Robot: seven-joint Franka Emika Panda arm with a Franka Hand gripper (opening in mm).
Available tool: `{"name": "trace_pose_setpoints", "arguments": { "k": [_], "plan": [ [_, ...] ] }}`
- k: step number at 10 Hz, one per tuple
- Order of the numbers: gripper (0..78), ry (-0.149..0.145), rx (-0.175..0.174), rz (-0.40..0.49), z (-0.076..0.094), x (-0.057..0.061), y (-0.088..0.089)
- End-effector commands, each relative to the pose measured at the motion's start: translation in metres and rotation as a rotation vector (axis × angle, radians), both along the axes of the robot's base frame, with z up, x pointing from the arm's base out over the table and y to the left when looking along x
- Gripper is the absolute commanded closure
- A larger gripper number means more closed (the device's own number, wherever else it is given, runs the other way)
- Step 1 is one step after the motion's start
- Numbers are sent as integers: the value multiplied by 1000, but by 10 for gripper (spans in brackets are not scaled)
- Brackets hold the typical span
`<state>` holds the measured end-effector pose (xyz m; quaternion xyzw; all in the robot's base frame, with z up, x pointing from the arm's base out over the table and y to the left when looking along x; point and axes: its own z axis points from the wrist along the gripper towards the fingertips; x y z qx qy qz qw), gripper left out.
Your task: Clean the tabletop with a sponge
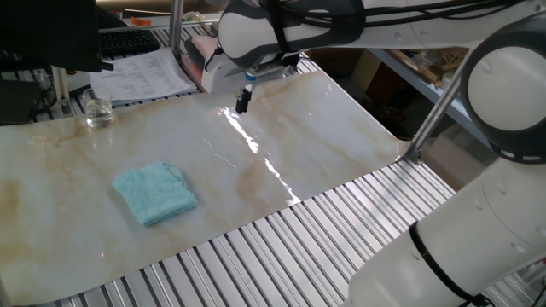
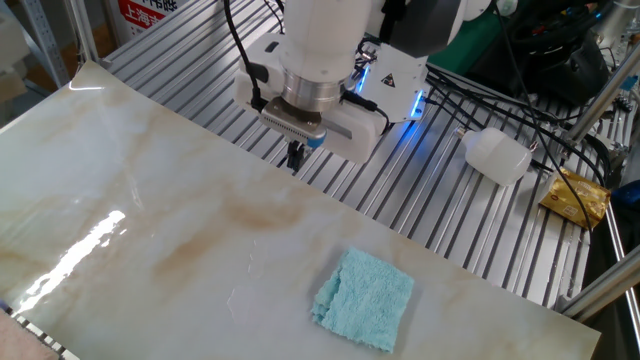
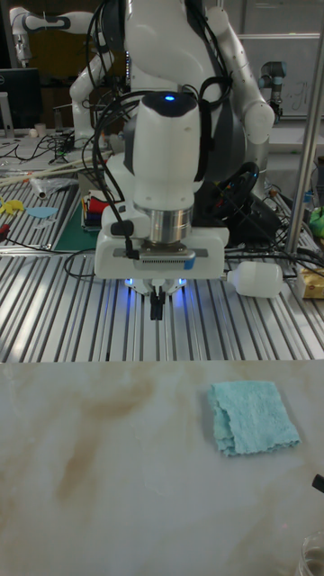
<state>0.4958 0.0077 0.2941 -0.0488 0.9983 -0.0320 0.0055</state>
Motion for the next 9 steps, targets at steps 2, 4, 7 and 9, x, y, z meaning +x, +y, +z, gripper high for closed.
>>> {"name": "trace_pose_setpoints", "arguments": {
  "k": [2,4,7,9],
  "plan": [
    [776,-5,2,0,-1,1,0],
    [776,-6,4,1,-2,1,1],
    [776,-12,8,-5,-5,-1,2],
    [776,-13,8,-10,-5,-2,3]
  ]
}}
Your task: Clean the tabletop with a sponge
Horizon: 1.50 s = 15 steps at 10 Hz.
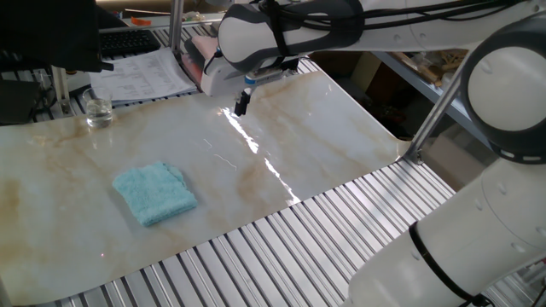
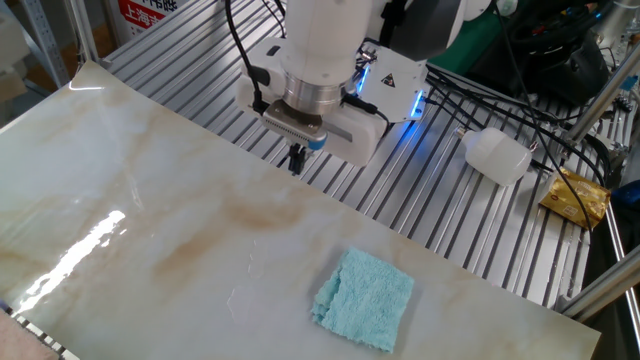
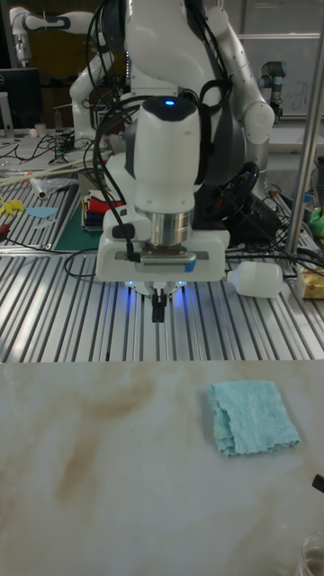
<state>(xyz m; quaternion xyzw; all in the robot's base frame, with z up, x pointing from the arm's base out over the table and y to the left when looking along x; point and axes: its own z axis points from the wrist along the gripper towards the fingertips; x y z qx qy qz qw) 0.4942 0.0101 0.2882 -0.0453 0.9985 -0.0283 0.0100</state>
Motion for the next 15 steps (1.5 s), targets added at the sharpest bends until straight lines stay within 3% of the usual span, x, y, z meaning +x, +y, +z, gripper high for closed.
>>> {"name": "trace_pose_setpoints", "arguments": {
  "k": [1,6,10,15],
  "plan": [
    [776,-6,1,-6,0,-1,1],
    [776,-9,1,-11,-5,-3,2],
    [776,-26,3,-8,-21,-1,5],
    [776,-25,11,-6,-33,0,6]
  ]
}}
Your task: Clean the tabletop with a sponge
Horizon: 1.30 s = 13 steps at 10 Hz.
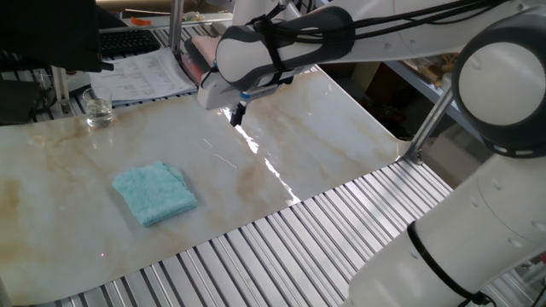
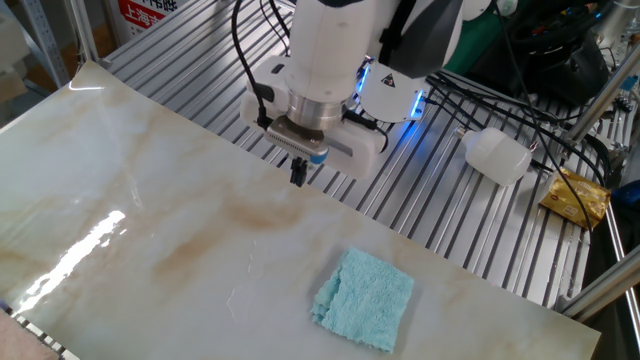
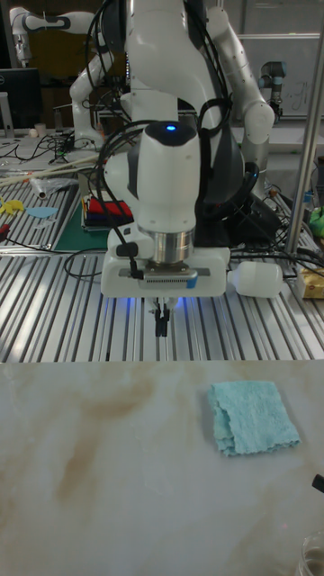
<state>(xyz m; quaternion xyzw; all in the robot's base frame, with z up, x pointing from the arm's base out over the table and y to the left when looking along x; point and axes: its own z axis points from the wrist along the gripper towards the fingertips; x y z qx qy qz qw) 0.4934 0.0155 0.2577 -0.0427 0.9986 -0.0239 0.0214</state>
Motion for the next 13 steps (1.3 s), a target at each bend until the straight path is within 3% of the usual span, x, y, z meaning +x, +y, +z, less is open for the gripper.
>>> {"name": "trace_pose_setpoints", "arguments": {
  "k": [1,9,10,11,13],
  "plan": [
    [776,-3,1,-1,-3,1,0],
    [776,7,13,-20,-18,4,0],
    [776,15,14,-27,-20,4,0],
    [776,47,39,-46,-29,3,2],
    [776,51,18,-85,-39,1,8]
  ]
}}
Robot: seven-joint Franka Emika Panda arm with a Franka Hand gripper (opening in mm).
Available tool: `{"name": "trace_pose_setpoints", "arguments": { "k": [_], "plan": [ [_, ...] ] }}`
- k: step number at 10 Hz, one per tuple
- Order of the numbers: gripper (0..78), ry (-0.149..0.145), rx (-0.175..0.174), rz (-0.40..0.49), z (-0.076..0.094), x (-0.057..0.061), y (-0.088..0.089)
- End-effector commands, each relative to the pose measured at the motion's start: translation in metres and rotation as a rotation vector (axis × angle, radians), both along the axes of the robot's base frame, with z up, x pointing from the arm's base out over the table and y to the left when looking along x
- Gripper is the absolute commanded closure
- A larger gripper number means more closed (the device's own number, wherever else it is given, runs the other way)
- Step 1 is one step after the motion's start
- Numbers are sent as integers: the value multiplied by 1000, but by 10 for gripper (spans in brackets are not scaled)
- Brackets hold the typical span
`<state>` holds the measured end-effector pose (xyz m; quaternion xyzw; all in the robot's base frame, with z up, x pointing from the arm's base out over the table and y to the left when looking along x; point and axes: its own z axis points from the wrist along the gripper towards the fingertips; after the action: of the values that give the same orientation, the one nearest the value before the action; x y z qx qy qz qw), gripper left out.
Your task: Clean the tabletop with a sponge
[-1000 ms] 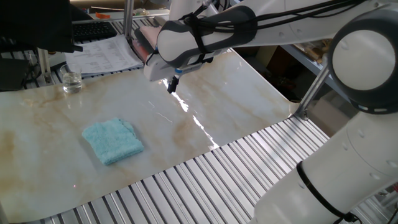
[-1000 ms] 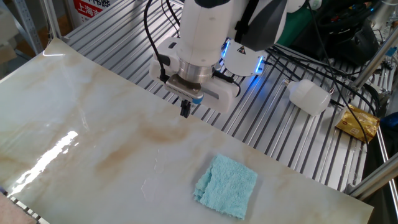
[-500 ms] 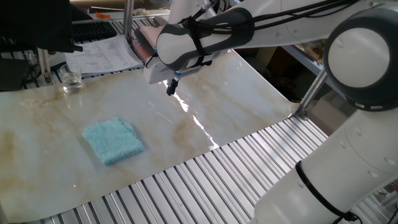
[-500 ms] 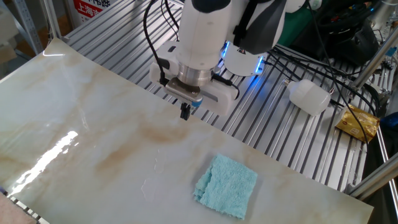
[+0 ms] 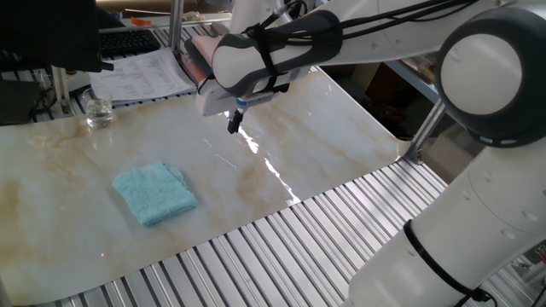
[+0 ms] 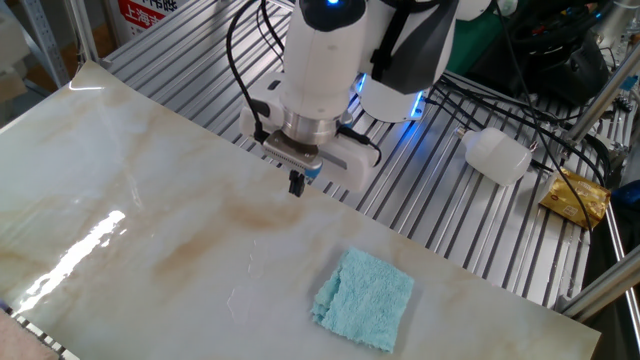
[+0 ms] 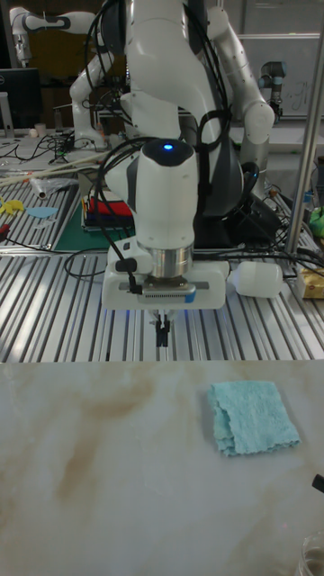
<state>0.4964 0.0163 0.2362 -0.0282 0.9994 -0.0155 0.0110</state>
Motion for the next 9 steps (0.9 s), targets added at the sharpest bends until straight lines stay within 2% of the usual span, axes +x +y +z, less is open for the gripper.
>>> {"name": "trace_pose_setpoints", "arguments": {
  "k": [1,3,5,7,9],
  "plan": [
    [776,44,-9,-69,-18,-3,8],
    [776,62,1,-75,-18,-3,8],
    [776,45,-1,-121,-19,-2,7],
    [776,45,16,-124,-19,-1,6],
    [776,47,16,-129,-19,-2,6]
  ]
}}
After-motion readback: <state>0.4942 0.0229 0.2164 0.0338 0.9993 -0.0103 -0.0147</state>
